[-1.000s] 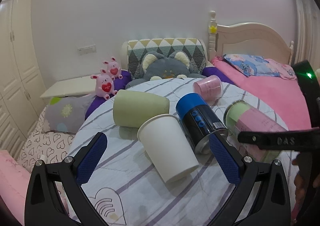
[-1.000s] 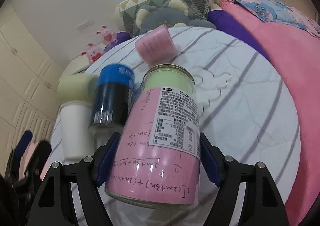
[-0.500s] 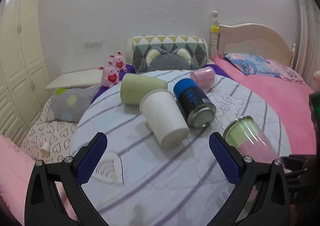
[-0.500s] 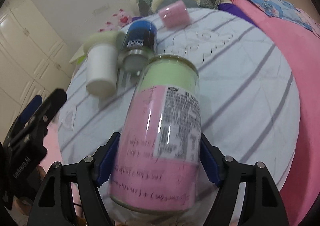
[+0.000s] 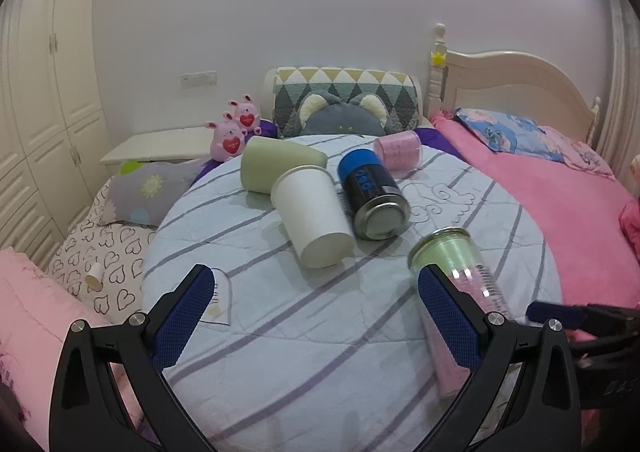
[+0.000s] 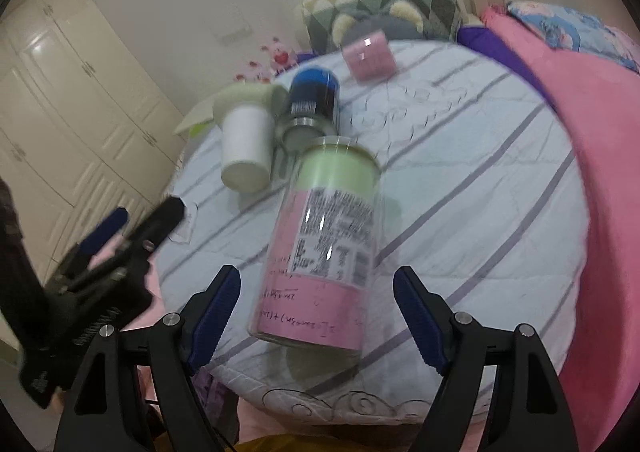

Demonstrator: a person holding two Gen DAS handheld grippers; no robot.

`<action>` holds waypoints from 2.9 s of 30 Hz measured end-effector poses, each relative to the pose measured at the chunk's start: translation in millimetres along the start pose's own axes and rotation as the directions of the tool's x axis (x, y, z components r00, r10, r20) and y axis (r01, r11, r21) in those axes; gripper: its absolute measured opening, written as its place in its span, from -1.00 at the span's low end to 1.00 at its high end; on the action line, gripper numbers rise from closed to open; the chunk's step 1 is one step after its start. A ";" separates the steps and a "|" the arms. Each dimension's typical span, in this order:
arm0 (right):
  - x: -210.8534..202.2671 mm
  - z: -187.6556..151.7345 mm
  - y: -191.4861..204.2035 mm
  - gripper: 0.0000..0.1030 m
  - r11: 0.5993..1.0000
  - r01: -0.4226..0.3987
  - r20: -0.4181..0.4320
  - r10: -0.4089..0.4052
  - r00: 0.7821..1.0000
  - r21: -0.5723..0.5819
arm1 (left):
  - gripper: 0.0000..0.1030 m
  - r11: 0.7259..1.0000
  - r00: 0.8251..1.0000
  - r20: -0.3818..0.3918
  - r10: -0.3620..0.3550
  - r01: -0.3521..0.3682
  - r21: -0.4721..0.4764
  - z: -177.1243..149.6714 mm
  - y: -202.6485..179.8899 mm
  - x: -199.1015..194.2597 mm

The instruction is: Flip cup upright

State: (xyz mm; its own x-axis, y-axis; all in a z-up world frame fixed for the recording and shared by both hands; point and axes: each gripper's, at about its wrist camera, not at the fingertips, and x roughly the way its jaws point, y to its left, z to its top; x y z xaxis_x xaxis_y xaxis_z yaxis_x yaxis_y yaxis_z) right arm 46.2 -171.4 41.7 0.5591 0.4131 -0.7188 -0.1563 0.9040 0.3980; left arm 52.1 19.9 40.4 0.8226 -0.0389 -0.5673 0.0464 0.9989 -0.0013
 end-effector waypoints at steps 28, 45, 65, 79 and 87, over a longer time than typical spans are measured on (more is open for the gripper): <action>2.6 70.0 -122.0 0.57 0.991 0.115 0.070 -0.120 0.990 0.067 | 0.93 0.995 0.939 -0.340 -0.055 0.023 -0.095 15.2 -100.0 89.9; 2.7 74.7 -129.7 0.57 0.993 0.076 0.075 -0.083 0.994 0.092 | 0.38 0.989 0.942 -0.317 -0.109 0.071 -0.130 33.2 -93.3 81.0; -12.1 65.6 -113.9 0.57 0.994 0.074 0.109 -0.082 0.991 0.075 | 0.38 0.991 0.991 -0.080 -0.111 0.104 -0.085 31.9 -92.7 8.8; -26.9 33.8 -98.7 0.57 0.995 0.073 0.100 -0.078 0.992 0.061 | 0.59 0.987 0.984 -0.122 -0.132 0.119 -0.110 -2.1 -92.5 -17.5; -34.3 28.8 -95.3 0.57 0.994 0.086 0.117 -0.093 0.989 0.065 | 0.92 0.990 0.990 -0.071 -0.120 0.114 -0.077 -3.6 -95.4 -21.7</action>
State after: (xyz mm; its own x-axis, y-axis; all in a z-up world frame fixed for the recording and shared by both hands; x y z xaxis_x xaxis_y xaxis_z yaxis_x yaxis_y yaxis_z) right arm 65.4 -275.0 44.8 0.6627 0.3117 -0.6809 -0.0543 0.9269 0.3714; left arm 27.8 -74.5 49.9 0.7688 -0.1566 -0.6200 0.0965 0.9869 -0.1295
